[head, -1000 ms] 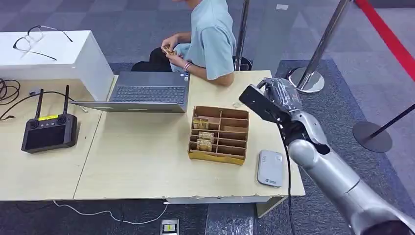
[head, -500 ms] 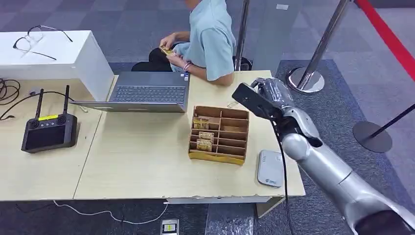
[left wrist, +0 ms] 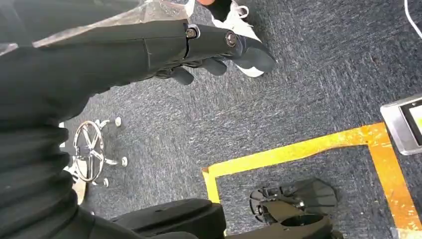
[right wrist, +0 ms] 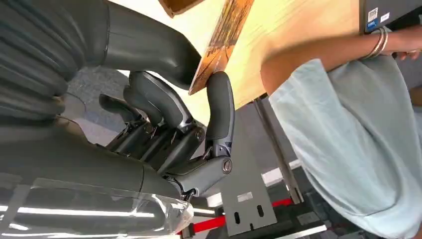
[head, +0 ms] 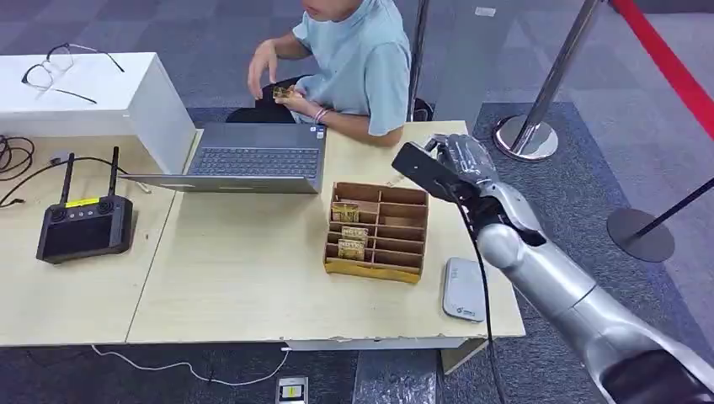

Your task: Pass the card to the sensor for recognition and then transmit it.

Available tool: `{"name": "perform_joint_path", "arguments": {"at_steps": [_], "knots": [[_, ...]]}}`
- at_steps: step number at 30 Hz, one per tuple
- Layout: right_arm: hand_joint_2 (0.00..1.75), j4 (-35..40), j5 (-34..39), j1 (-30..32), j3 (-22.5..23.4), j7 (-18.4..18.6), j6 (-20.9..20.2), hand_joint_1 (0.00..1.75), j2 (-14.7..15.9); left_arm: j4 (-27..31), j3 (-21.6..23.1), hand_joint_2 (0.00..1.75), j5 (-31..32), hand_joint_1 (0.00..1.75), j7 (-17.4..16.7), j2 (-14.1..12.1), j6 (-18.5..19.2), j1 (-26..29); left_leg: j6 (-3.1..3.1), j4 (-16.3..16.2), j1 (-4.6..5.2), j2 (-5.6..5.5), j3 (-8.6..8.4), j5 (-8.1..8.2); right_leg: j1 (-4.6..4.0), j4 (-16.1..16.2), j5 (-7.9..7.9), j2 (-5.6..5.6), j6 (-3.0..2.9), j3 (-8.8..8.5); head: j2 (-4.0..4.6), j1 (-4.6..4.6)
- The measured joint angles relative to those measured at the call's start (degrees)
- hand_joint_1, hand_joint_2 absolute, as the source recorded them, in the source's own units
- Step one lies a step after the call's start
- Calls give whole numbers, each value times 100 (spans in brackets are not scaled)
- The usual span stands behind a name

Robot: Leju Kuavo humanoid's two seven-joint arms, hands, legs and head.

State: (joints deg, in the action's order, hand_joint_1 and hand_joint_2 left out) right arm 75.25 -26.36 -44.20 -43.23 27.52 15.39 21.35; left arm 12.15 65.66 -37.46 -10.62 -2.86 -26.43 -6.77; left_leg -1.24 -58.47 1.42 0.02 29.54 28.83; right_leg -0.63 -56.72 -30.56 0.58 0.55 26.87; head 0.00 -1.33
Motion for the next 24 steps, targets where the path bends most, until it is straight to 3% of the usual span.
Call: {"name": "perform_joint_path", "arguments": {"at_steps": [24], "knots": [[175,-354,-153,-483,-282,96,-57,175,-186,0,0,175,24,0,2,44,-11,2,0,0,0,0,1,0,0,-1,0,0,0,0,0,0]]}}
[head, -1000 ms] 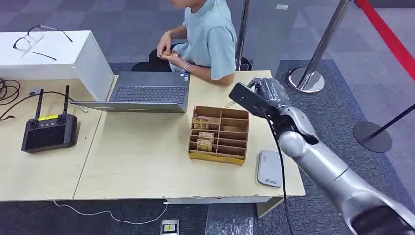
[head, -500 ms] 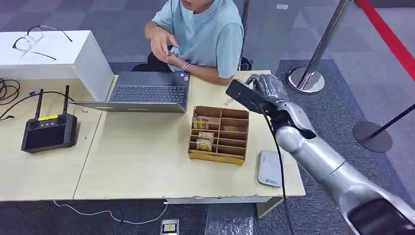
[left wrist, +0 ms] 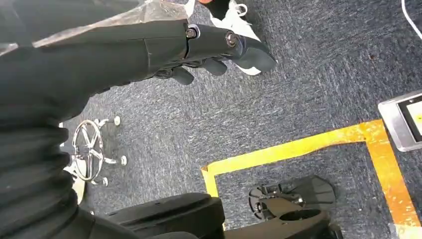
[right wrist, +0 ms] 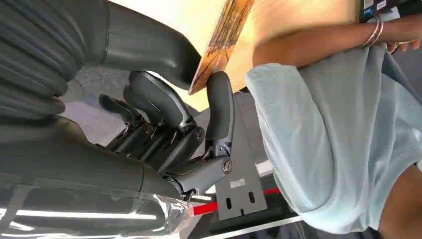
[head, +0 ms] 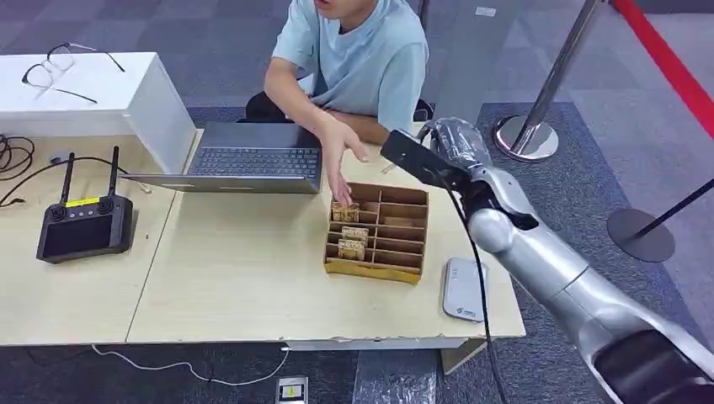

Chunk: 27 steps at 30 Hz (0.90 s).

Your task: Pass the card to the sensor for recognition and then transmit it.

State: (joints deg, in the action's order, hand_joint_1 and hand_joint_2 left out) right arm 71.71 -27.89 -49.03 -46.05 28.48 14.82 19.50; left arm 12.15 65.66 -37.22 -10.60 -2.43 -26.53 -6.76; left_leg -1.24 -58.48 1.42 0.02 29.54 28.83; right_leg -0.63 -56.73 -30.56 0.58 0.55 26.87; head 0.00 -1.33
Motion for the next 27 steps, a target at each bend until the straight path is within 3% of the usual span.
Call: {"name": "perform_joint_path", "arguments": {"at_steps": [22,23,24,25,27], "knots": [[175,-151,-260,-24,-363,-122,-92,173,-356,0,22,175,46,0,4,7,2,-1,0,0,-1,0,1,0,-1,-1,0,0,0,2,0,2],[175,-151,-284,-24,-374,-122,-90,161,-374,0,22,175,44,0,4,7,0,0,0,0,-1,0,1,0,-1,0,0,0,0,2,0,0],[175,-151,-308,-24,-387,-122,-83,58,-382,0,22,175,42,0,7,7,0,-1,0,0,-1,1,1,0,-1,0,0,0,0,2,0,2],[175,-149,-354,-24,-409,-122,-79,0,-395,0,22,175,39,0,9,7,2,-1,0,0,-1,1,0,0,-1,0,0,0,0,2,0,0],[175,-146,-437,-21,-433,-114,-55,0,-407,0,22,175,24,0,7,7,7,0,0,0,-1,0,0,0,-1,0,0,0,0,2,0,0]]}}
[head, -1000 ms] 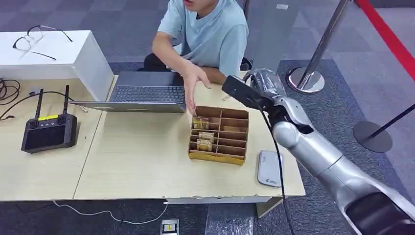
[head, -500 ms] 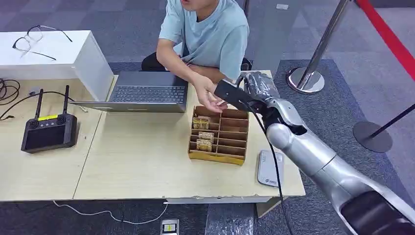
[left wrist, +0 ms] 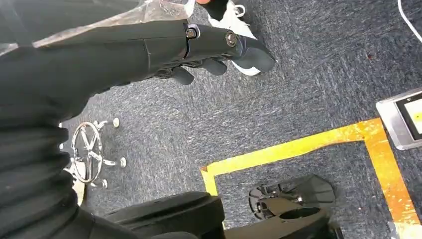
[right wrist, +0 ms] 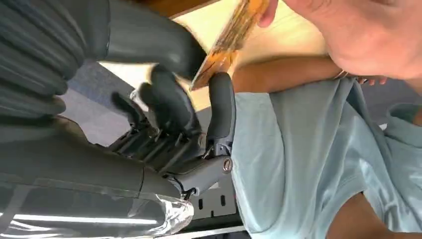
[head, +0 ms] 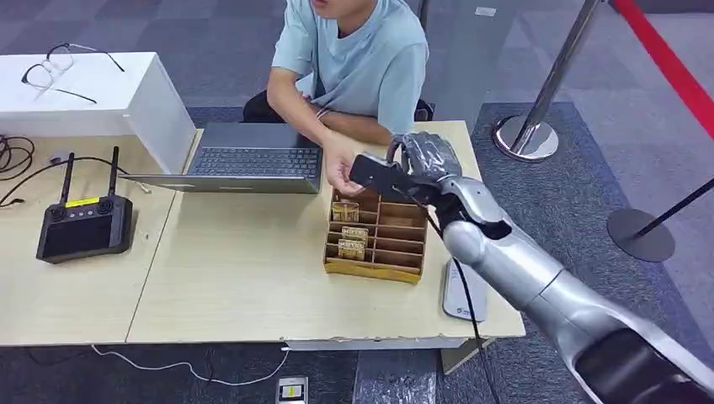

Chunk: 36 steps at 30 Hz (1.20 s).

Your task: Pass the card to the sensor for recognition and then transmit it.

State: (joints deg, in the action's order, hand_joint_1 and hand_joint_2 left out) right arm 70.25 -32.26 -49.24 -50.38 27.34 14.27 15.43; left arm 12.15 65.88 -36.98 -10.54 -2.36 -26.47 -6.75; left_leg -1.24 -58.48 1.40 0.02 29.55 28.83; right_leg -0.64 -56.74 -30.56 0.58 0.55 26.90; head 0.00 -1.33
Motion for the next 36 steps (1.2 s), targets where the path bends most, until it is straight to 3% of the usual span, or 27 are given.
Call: {"name": "perform_joint_path", "arguments": {"at_steps": [18,36], "knots": [[175,699,-164,228,-59,7,48,0,-57,0,-2,175,-111,0,57,0,-28,11,0,0,-1,1,-1,0,0,0,0,-1,0,0,0,0],[175,870,-118,546,-199,7,-400,0,-127,0,-2,175,-129,0,-4,0,-26,19,0,0,-1,1,0,0,0,0,0,0,0,0,0,2]]}}
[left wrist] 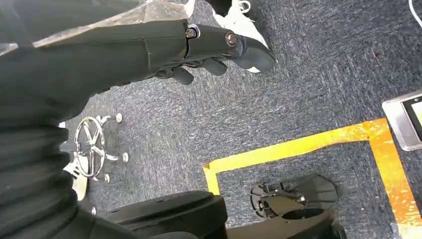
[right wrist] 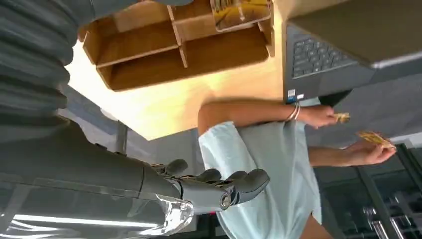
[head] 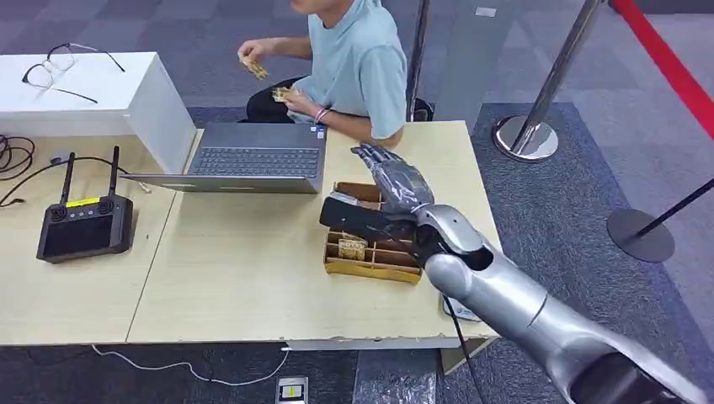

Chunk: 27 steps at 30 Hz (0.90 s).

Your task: Pass the card to the sensor for recognition and then transmit it.

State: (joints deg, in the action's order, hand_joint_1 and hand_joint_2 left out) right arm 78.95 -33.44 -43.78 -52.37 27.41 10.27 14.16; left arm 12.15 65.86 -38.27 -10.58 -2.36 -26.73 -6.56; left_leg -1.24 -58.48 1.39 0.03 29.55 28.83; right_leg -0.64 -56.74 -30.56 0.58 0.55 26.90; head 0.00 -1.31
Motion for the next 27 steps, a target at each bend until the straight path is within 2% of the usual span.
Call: {"name": "perform_joint_path", "arguments": {"at_steps": [7,10,12,13,15,18,23,27], "knots": [[175,-101,7,90,-7,-24,4,0,-9,0,0,175,-5,0,0,0,0,2,0,0,0,0,0,0,0,0,0,0,0,0,0,-2],[175,-151,13,127,-7,-35,2,24,-9,0,0,175,-7,0,-17,0,0,2,0,0,0,0,0,0,0,0,0,0,0,0,0,-2],[175,-184,15,162,-7,-57,2,28,-9,0,0,175,-7,0,-42,0,0,2,0,0,0,0,0,0,0,0,0,0,0,0,0,-2],[175,-201,15,179,-7,-59,4,37,-9,0,0,175,-7,0,-55,0,0,2,0,0,0,0,0,0,0,0,0,0,0,0,0,-2],[175,-236,15,215,-7,-61,31,40,-9,0,0,175,-7,0,-59,0,-2,2,0,0,0,0,0,0,0,0,0,0,0,0,0,-2],[175,-295,22,280,-7,-68,66,54,-9,0,0,175,-13,0,-59,0,-4,2,0,0,0,0,0,0,0,0,0,0,0,0,0,-2],[175,-374,22,355,-7,-77,79,65,-9,0,0,175,-13,0,-50,0,-15,2,0,0,0,0,0,0,0,0,0,0,0,0,0,-2],[175,-418,22,423,-7,-90,79,65,-9,0,0,175,-13,0,-33,0,-20,2,0,0,0,0,-1,0,0,0,0,0,0,0,0,-2]]}}
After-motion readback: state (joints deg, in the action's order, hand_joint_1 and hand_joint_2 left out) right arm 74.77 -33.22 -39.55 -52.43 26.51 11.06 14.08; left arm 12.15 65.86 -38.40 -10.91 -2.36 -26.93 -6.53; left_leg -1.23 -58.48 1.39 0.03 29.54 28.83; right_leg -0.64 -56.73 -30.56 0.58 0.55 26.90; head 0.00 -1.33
